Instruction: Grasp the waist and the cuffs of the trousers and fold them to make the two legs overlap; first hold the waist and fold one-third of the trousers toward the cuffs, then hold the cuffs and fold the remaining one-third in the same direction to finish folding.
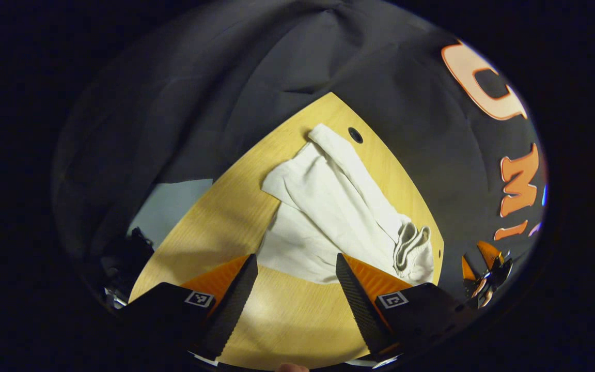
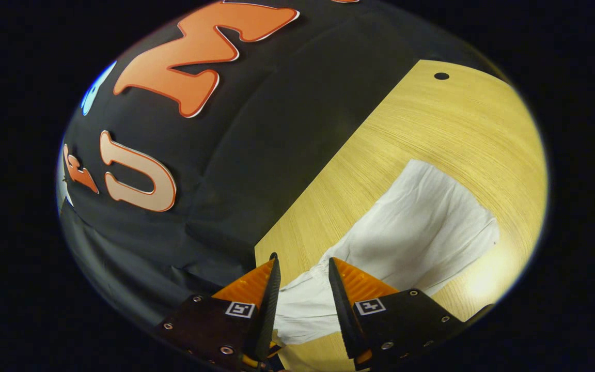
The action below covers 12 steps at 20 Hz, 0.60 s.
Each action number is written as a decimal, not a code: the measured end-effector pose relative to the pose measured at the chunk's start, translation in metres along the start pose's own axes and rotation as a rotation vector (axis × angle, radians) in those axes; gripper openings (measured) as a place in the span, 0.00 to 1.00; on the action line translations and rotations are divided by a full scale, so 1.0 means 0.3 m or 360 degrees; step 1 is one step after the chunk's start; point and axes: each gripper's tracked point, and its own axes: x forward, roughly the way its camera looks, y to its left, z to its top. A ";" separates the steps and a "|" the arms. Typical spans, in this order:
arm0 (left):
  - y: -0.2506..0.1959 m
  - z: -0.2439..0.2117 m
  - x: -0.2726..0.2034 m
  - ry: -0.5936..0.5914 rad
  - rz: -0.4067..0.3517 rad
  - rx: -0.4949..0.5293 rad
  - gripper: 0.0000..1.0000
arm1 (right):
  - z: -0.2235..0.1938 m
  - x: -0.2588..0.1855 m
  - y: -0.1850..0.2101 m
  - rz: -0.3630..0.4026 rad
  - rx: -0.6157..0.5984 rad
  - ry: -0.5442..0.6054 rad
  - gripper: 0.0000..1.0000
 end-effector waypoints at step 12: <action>-0.048 0.068 0.122 0.0083 -0.0153 -0.0100 0.97 | 0.095 -0.141 -0.064 -0.0026 -0.0023 -0.0090 0.62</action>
